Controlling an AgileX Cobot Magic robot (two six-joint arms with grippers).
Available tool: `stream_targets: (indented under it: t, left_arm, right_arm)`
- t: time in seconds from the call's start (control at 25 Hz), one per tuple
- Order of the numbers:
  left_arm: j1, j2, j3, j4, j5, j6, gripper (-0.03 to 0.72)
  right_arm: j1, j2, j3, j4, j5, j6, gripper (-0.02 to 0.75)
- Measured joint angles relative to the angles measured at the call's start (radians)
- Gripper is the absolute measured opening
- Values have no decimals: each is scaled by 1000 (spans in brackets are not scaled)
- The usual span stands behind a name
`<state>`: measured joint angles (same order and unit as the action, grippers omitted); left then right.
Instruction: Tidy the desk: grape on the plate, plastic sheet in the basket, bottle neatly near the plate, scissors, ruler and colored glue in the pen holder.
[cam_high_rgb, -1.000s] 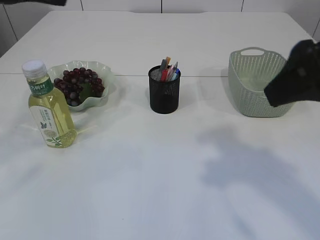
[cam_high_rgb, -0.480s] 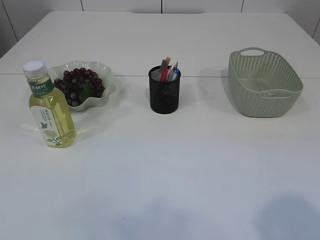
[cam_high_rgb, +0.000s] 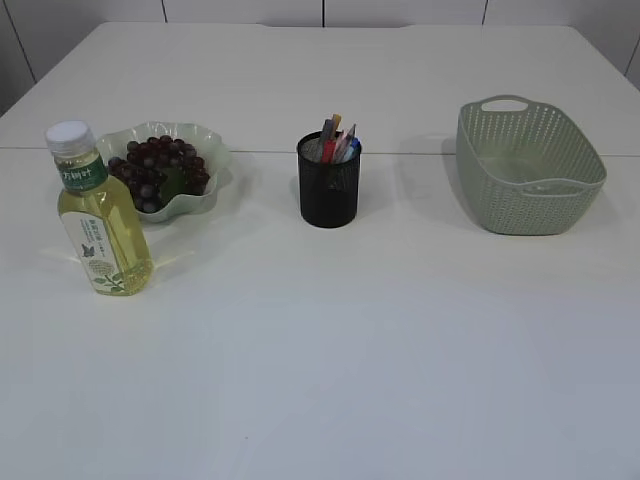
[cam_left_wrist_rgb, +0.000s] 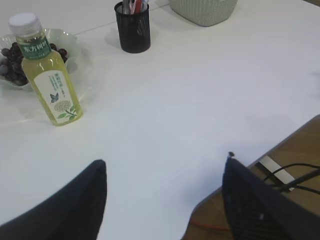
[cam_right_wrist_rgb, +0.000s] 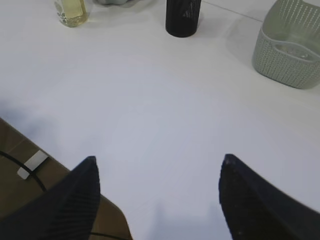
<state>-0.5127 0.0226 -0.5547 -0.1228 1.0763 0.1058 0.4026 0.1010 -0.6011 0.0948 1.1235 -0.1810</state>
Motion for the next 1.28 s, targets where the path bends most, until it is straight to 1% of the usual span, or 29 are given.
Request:
stream_targets:
  t: [0.16,0.24,0.36,0.64,0.96,1.16,1.2,1.28]
  left_arm:
    - [0,-11,4,7,54,0,526]
    - [0,-11,8,30,58,0,526]
    - [0,-11,18,76,49,-4,527]
    - [0,-11,28,123,36,-48,524]
    - [0,-11,28,143,36,-82,520]
    - [0,-11,28,145,36,-84,497]
    - [3,-11,28,145,36,-84,492]
    - [33,-11,28,145,36,-84,488]
  right_arm:
    - [0,-82,17,-34,4,-30,575]
    - [0,-112,41,-46,6,-34,575]
    - [0,-119,66,-46,-6,-30,575]
    - [0,-119,80,-34,-1,10,575]
    - [0,-119,100,-15,20,28,575]
    - [-1,-119,101,-13,20,28,575]
    - [-8,-119,101,-13,20,28,575]
    - [-37,-119,101,-13,20,29,575]
